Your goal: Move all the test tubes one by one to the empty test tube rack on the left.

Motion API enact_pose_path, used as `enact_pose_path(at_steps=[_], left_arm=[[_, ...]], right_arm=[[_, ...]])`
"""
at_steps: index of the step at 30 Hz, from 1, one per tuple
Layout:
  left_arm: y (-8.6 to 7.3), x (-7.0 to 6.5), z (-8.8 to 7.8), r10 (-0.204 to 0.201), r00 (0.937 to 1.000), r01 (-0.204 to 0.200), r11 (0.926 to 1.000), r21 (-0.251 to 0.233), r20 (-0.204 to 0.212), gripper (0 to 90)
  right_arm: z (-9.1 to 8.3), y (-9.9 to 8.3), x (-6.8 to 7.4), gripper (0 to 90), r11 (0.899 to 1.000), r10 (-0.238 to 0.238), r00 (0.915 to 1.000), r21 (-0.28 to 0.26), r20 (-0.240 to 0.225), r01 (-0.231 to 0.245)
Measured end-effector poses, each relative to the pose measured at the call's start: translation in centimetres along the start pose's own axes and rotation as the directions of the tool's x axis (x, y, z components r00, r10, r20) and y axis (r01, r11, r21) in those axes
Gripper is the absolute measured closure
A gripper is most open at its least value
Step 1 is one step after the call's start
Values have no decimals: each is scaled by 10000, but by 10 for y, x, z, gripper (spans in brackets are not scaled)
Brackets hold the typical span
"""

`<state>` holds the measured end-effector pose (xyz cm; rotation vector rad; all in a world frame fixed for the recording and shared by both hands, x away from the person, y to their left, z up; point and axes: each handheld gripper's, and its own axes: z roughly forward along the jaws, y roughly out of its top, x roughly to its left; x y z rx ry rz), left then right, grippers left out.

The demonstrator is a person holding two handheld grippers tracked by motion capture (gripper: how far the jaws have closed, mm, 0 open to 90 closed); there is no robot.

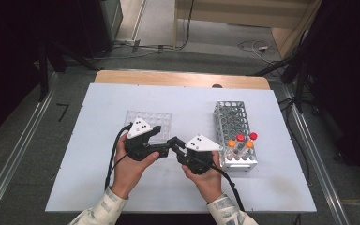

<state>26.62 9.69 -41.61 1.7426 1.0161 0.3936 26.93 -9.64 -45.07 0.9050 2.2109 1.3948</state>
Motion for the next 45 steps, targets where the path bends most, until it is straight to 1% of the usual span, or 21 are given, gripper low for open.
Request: enact_pose_path(at_steps=[1, 2, 3, 4, 5, 7, 8, 10, 15, 16, 18, 23, 24, 27, 28, 29, 31, 34, 39, 41, 45], left_arm=[[0, 0, 0, 27, 9999, -28, 10000, 87, 113, 336], [-1, 0, 1, 22, 9998, -25, 9999, 130, 217, 403], [-1, 0, 1, 43, 9996, -47, 9998, 175, 280, 433], [-1, 0, 2, 93, 9994, -101, 9997, 210, 343, 433], [-1, -1, 2, 125, 9990, -134, 9997, 227, 420, 497], [-1, -3, 2, 179, 9991, -189, 9995, 268, 384, 518], [-1, -3, 2, 203, 9991, -214, 9994, 281, 377, 588], [-1, -4, 2, 196, 9990, -213, 9989, 409, 409, 636], [-1, -2, 1, 110, 9991, -127, 9990, 422, 415, 688], [-1, -2, 1, 79, 9989, -99, 9990, 436, 458, 721], [-1, -1, 1, 24, 9988, -46, 9989, 458, 498, 739], [-1, -2, 0, 115, 9994, -128, 9992, 380, 337, 774], [-1, -2, 0, 94, 9993, -106, 9993, 351, 354, 776], [0, 0, -1, 52, 9994, -62, 9996, 285, 352, 777], [0, 0, -1, 26, 9994, -34, 9997, 247, 339, 777], [0, 1, -2, -11, 9994, 4, 9998, 219, 339, 777], [1, 2, -3, -41, 9996, 37, 9999, 135, 289, 777], [4, 4, -8, -82, 9997, 83, 10000, -52, 215, 777], [9, 11, -14, -214, 9998, 214, 9995, -246, 37, 778], [11, 15, -16, -198, 9998, 196, 9994, -285, -71, 778], [18, 21, -21, -275, 9992, 260, 9984, -507, -302, 778]], right_arm=[[0, 0, 0, 734, 10000, 0, 10000, 0, 0, 0], [1, 1, 2, 734, 10000, -3, 10000, -16, -40, 3], [1, 2, 3, 734, 10000, -22, 10000, -62, -53, 21], [1, 2, 3, 734, 10000, -22, 10000, -62, -53, 21], [2, 3, 6, 734, 9999, -72, 10000, -83, -54, 72], [2, 3, 7, 734, 9999, -94, 9999, -89, -44, 93], [3, 3, 9, 734, 9996, -249, 9997, -116, -4, 249], [2, 3, 10, 734, 9996, -236, 9997, -140, 17, 236], [2, 4, 10, 734, 9995, -258, 9996, -162, 65, 259], [2, 4, 10, 734, 9995, -262, 9996, -167, 85, 263], [2, 5, 9, 734, 9995, -265, 9996, -162, 111, 267], [1, 4, 10, 731, 9994, -311, 9995, -130, 104, 312], [1, 5, 9, 715, 9995, -284, 9996, -135, 60, 285], [0, 6, 7, 516, 9999, 61, 9995, -106, -323, -64], [0, 6, 7, 516, 9999, 61, 9995, -106, -323, -64], [-1, 6, 5, 412, 9998, 195, 9984, -29, -526, -197], [-3, 6, 4, 351, 9999, 143, 9982, 13, -590, -142], [-9, 7, 3, 319, 10000, 76, 9978, 20, -660, -75], [-18, 5, 0, 302, 9999, 35, 9970, 164, -777, -23], [-23, 2, -1, 286, 9995, -110, 9957, 288, -919, 137], [-33, -3, -1, 275, 9989, -188, 9953, 400, -947, 227]])
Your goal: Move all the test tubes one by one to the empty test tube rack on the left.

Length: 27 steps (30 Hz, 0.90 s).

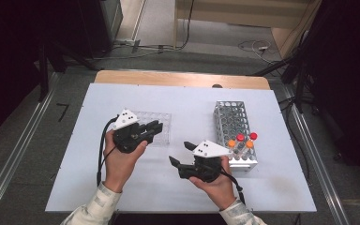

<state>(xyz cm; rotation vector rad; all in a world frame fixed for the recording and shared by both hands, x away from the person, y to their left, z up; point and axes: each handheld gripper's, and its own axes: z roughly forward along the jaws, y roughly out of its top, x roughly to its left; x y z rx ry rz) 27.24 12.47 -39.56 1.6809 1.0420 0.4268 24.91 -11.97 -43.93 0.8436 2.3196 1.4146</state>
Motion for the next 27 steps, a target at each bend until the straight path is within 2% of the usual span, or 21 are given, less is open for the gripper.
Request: enact_pose_path(at_steps=[6, 11, 16, 24, 27], left_arm=[[15, 11, -1, 43, 9987, -49, 9999, -114, -511, 778], [24, 15, 5, 34, 9973, -42, 9999, -117, -738, 778], [27, 17, 11, 75, 9958, -80, 10000, -54, -911, 778], [29, 26, 17, -153, 9939, 135, 9998, -168, -1093, 778], [30, 27, 19, -66, 9922, 42, 9998, -194, -1246, 778]], right_arm=[[-9, -12, 3, 263, 9998, -77, 9999, 161, -138, 79], [-14, -23, 2, 263, 9997, 62, 9999, 255, -113, -59], [-16, -27, 0, 264, 9994, 64, 10000, 330, -44, -62], [-20, -28, -3, 266, 9997, 85, 10000, 233, 23, -85], [-21, -28, -4, 266, 9997, 84, 10000, 226, 16, -85]])
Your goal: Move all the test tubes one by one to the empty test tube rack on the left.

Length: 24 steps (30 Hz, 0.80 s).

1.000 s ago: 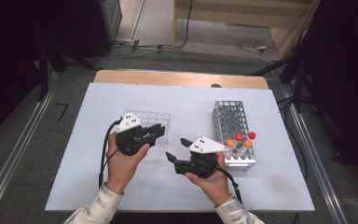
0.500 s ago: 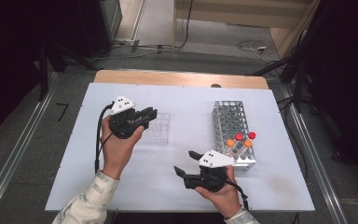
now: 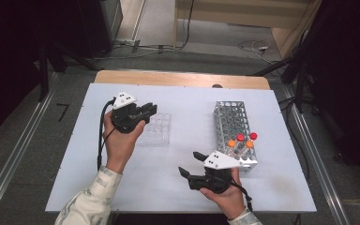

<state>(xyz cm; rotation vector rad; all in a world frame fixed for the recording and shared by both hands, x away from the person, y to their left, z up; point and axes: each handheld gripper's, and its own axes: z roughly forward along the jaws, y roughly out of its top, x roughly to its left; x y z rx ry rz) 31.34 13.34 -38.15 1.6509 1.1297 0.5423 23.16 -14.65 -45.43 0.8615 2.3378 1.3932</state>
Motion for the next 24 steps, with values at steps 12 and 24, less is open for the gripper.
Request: enact_pose_path(at_steps=[12, 24], left_arm=[[-10, -4, 12, 406, 9986, -403, 9991, 91, -327, 778], [-40, -11, 26, 1041, 9921, -1021, 9943, 312, -700, 776]], right_arm=[[-3, -1, -2, 267, 10000, 46, 10000, -45, 80, -46], [-2, -2, -2, 266, 10000, -35, 9999, -4, 106, 35]])
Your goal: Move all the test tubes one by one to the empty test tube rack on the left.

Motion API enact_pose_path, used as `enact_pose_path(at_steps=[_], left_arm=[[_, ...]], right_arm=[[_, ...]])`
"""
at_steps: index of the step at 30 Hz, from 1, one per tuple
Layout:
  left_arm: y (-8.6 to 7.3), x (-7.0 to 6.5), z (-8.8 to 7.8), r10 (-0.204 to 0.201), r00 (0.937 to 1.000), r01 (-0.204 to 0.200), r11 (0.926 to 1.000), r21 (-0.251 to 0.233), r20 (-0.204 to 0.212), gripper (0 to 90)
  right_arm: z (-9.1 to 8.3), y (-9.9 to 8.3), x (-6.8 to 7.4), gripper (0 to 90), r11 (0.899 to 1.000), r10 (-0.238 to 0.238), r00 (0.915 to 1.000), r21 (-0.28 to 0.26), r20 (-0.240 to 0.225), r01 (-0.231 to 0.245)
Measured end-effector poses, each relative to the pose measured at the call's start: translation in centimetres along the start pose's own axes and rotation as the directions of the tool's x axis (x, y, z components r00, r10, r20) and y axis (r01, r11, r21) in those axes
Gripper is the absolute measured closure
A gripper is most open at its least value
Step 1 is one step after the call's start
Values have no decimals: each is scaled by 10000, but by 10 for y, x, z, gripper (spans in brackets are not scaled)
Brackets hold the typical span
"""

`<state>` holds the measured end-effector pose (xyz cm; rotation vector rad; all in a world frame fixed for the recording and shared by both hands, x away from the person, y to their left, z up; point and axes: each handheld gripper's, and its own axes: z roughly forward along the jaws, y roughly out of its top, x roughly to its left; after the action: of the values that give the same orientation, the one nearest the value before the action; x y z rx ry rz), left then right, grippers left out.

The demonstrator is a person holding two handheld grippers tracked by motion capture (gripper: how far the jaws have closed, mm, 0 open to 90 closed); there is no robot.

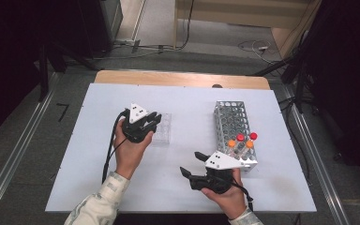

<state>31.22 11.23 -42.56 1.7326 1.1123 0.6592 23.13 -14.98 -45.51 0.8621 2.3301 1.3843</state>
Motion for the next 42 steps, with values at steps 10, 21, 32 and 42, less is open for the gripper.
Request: enact_pose_path(at_steps=[10, 21, 32, 42], left_arm=[[-10, 0, 7, -133, 9999, 133, 9993, 347, -12, 765], [-7, 2, -5, -535, 9981, 538, 9985, -70, 303, 652], [-5, 7, -26, -1270, 9859, 1305, 9911, -255, 1092, 438], [-10, 13, -37, -1472, 9835, 1505, 9883, -245, 1052, 354]], right_arm=[[0, -1, 0, 266, 10000, 22, 10000, 25, 0, -22], [-4, 0, -3, 263, 9999, 98, 9999, -76, 37, -98], [-27, -5, -12, 261, 9988, 345, 9990, -371, 286, -334], [-63, -17, -26, 261, 9956, 620, 9950, -753, 786, -561]])
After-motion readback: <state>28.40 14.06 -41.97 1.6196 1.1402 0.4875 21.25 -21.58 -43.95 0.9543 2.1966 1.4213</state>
